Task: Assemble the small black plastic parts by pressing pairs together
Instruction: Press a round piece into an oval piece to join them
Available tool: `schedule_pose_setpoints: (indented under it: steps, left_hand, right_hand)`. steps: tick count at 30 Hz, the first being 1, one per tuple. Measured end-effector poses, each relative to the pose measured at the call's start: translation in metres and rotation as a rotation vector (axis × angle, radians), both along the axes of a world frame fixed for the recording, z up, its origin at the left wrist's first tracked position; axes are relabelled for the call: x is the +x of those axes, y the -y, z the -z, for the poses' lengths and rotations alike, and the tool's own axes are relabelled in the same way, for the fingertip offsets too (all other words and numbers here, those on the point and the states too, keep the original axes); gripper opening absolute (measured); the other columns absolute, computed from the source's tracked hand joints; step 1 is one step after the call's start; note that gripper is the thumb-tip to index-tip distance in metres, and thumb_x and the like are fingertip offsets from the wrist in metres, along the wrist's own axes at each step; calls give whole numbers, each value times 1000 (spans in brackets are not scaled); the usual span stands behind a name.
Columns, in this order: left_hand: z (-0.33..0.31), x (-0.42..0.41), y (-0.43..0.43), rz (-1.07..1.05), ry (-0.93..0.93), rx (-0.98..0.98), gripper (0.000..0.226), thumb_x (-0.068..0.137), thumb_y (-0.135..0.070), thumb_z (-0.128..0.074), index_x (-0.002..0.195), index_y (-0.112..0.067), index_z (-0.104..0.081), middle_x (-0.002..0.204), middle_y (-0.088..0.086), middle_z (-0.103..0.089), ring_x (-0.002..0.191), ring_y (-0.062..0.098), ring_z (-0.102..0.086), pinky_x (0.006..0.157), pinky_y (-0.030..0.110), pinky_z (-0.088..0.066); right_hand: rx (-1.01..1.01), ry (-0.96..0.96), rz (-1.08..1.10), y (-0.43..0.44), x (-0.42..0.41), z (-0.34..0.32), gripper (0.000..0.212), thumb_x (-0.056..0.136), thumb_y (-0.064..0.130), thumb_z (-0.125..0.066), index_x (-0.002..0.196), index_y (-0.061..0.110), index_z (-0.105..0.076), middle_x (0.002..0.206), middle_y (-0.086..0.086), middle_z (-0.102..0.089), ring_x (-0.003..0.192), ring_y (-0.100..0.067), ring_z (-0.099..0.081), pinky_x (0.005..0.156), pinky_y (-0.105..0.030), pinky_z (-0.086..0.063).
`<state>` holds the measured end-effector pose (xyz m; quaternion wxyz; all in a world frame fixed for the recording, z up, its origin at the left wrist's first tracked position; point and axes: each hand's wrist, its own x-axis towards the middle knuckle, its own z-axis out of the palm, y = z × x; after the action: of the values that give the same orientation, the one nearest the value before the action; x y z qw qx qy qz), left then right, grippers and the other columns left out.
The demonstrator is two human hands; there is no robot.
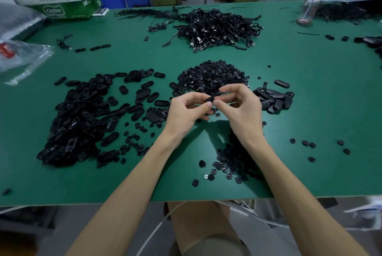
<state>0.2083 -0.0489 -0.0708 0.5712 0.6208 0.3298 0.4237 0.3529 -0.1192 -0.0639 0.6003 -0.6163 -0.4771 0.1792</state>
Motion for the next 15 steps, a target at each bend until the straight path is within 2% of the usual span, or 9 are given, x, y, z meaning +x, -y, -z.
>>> schedule_pose_setpoints:
  steps: [8,15]
  left_hand:
    - [1,2,1,-17,-25,1,17,91,-7,-77,108,-4,-74,94,11,-79,82,23,-78,69,27,-61]
    - [0,1,1,-3,-20,6,10,91,-7,-78,100,-11,-76,90,7,-80,84,21,-78,68,24,-59]
  right_hand:
    - [11,24,33,2,0,-2,22,87,12,-78,103,23,-68,84,11,-76,87,-7,-71,88,-35,-55]
    - [-9,76,15,2,0,-2,21,88,10,-78,103,20,-68,82,10,-75,84,-2,-69,77,-16,-50]
